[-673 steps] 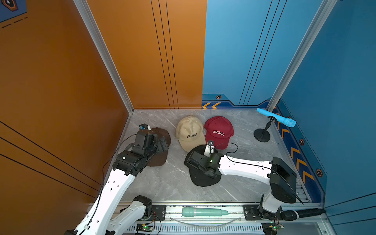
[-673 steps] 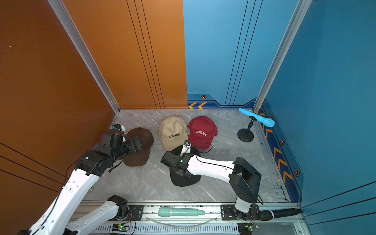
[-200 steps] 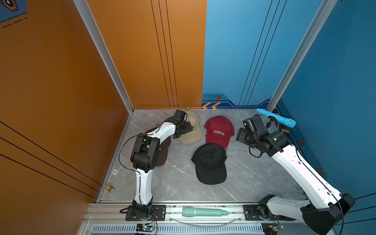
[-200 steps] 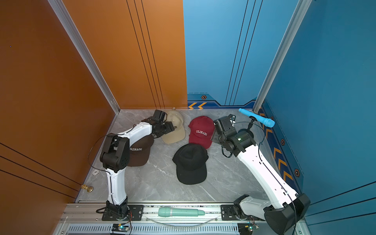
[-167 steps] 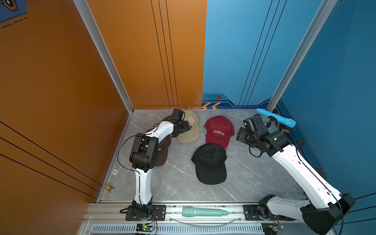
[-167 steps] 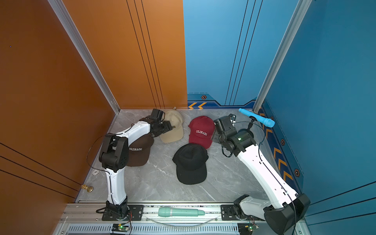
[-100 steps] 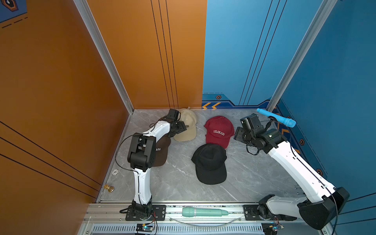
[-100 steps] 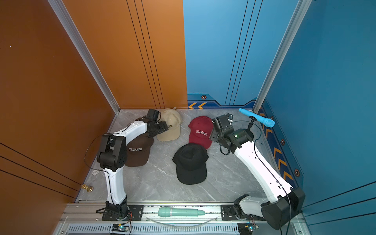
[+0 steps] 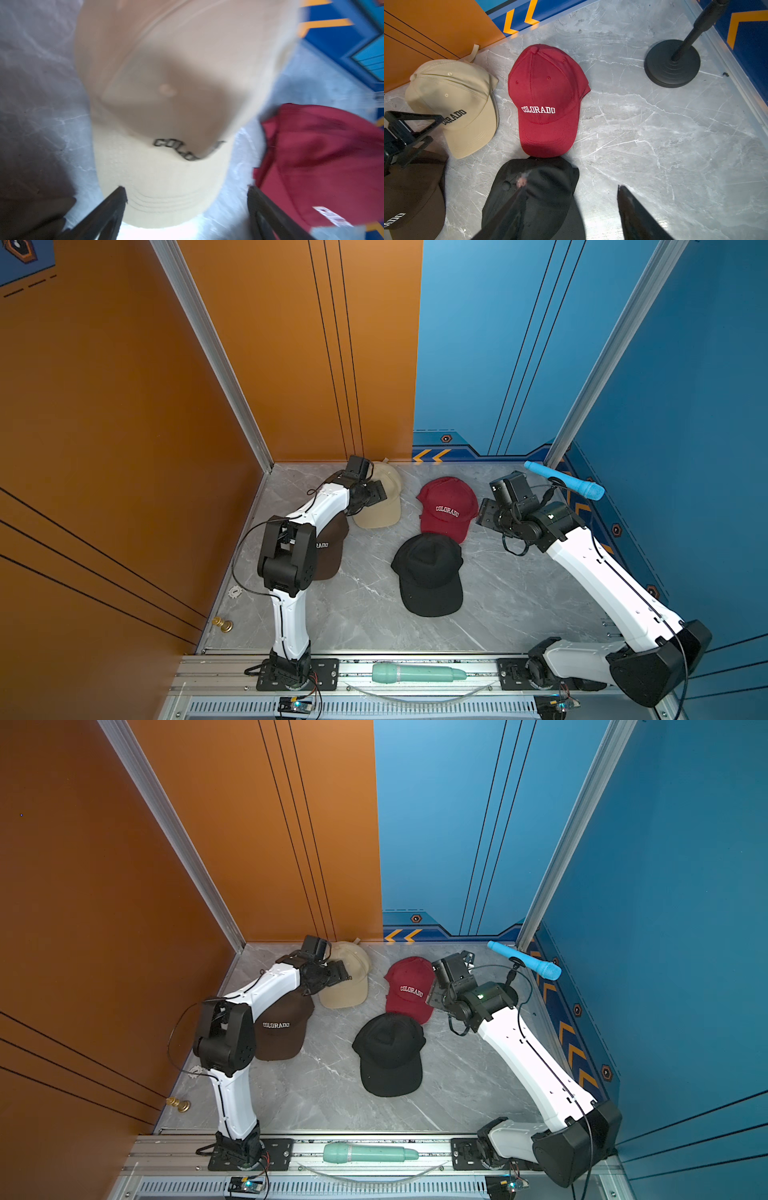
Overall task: Stack the baseball caps by color
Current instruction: Move the baseball cap to the center of the board.
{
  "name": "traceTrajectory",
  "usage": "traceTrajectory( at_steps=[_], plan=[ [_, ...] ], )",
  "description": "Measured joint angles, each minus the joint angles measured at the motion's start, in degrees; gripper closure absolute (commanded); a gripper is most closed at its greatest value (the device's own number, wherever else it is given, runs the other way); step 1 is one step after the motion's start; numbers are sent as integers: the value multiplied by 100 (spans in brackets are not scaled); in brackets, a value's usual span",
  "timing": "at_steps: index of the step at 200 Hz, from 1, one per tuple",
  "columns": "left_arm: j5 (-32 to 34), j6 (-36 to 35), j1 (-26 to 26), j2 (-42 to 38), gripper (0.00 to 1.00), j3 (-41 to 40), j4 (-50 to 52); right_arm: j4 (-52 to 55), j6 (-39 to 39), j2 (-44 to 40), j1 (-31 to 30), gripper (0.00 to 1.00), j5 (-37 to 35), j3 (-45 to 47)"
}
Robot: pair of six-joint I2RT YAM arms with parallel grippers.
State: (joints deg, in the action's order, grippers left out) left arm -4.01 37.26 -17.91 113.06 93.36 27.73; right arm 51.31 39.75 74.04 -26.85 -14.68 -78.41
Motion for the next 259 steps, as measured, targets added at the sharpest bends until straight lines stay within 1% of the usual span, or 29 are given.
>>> traceTrajectory(
  at_steps=[39, 61, 88, 105, 121, 138, 157, 174, 212, 237, 259],
  plan=[
    [2, 2, -136, -614, 5, 22, 94, -59, -245, 50, 236, 26, 149, -146],
    [0, 2, -247, -828, 5, 31, 118, -142, -400, 420, 466, 26, 352, -291],
    [-2, 2, -678, -804, 5, 146, 225, -328, -610, 1456, 629, 28, 813, -616],
    [-35, 7, -962, -793, 5, 144, 278, -404, -706, 2350, 592, 30, 1080, -1027],
    [-50, 7, -1091, -807, 5, 81, 297, -520, -743, 2931, 485, 30, 1200, -1220],
    [-35, 7, -1036, -929, 5, -177, 306, -579, -741, 3254, 295, 30, 1346, -1222],
    [7, 9, -850, -1211, 5, -564, 380, -680, -741, 3351, 125, 30, 1436, -1202],
    [39, 24, -638, -1532, 5, -839, 431, -809, -741, 3403, 87, 31, 1473, -1180],
    [111, 24, -264, -2063, 5, -1069, 511, -1014, -765, 3842, 341, 31, 1471, -1189],
    [155, 22, -173, -2225, 5, -1113, 540, -1023, -850, 4203, 527, 31, 1464, -1257],
    [199, 20, -92, -2374, 5, -1228, 603, -1023, -957, 4424, 636, 32, 1432, -1504]
  ],
)
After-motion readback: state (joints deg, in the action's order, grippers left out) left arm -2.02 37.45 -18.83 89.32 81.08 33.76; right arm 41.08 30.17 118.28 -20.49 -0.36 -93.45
